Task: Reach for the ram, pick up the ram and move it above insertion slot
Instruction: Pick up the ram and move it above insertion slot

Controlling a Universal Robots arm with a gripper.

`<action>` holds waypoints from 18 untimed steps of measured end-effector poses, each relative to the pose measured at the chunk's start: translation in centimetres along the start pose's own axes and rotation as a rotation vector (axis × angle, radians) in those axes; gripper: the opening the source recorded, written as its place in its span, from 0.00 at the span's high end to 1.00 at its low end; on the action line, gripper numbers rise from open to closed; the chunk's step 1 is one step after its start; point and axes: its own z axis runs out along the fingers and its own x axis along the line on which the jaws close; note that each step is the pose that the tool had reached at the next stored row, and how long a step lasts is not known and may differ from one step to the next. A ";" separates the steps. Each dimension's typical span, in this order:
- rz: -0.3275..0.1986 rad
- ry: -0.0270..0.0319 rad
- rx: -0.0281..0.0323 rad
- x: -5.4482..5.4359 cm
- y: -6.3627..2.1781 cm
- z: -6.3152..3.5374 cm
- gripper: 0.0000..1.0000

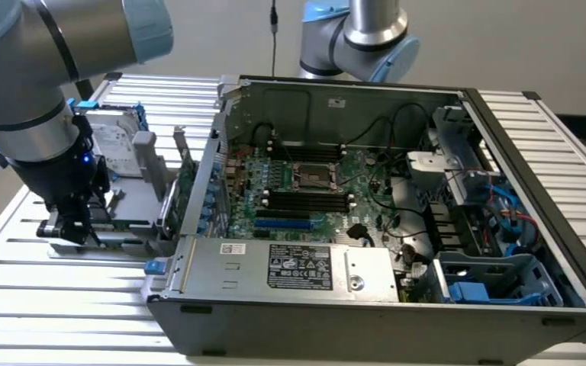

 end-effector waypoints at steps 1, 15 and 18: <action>0.000 0.0000 0.0000 0.0 -0.01 0.18 0.52; 0.000 -0.0001 -0.0002 0.2 -0.29 2.72 0.52; 0.000 -0.0002 -0.0059 0.2 -0.31 3.09 0.52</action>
